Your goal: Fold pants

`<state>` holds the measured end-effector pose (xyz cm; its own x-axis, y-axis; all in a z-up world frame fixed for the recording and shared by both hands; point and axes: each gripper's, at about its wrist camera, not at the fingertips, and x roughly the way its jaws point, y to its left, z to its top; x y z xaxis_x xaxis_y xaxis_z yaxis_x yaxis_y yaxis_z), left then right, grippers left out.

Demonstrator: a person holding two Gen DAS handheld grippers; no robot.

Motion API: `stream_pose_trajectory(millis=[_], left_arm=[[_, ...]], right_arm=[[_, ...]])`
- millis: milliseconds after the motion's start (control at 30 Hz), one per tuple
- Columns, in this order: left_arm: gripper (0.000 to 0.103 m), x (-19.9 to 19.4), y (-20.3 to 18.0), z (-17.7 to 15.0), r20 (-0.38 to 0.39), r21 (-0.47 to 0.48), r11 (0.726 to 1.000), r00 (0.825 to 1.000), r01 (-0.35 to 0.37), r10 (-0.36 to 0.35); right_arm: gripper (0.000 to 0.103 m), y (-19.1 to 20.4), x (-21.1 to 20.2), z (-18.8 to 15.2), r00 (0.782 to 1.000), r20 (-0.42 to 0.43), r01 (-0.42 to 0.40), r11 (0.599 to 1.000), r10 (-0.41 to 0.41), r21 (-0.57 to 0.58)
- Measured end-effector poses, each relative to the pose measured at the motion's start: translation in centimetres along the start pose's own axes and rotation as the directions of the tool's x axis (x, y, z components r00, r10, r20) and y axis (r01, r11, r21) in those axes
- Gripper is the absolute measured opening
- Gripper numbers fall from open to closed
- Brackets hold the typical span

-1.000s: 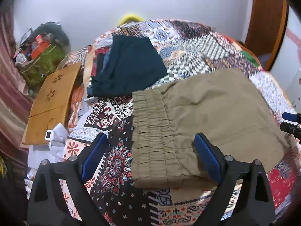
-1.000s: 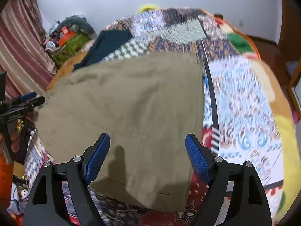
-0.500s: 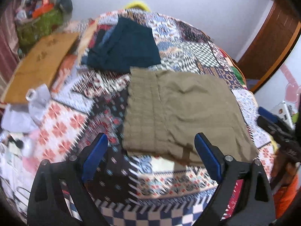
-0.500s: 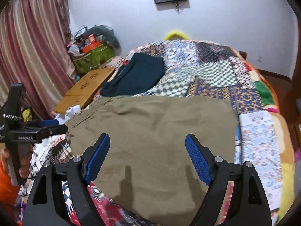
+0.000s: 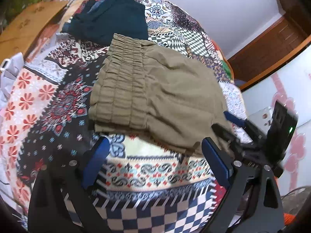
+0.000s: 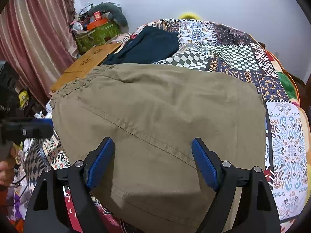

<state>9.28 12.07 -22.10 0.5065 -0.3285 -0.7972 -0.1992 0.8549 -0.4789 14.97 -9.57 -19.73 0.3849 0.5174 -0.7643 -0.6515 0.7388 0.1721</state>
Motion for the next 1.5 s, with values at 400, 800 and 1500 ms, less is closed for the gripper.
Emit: stream_pose_trajectory(millis=[400,800,1500], left_arm=[[0.065,1.5,0.5,3.6,0.060,-0.078,0.996,0.998,0.041,-0.036],[0.034,-1.1,1.2,3.6,0.156,-0.001,0.995,0.983,-0.100,0.099],[0.030,-7.4,-11.1,5.9,0.465,0.319,0.882,0.868,-0.346,0.172]], right_arm=[[0.081,-0.1,0.3,0.0,1.000,-0.006,-0.009,1.000,0.009,0.011],[0.081,-1.0,-0.9,-0.8,1.000,-0.003,-0.011,0.998,0.011,0.068],[0.081,-4.6,-2.7,-3.5,1.000,0.007,-0.005,0.976,0.004,0.219]])
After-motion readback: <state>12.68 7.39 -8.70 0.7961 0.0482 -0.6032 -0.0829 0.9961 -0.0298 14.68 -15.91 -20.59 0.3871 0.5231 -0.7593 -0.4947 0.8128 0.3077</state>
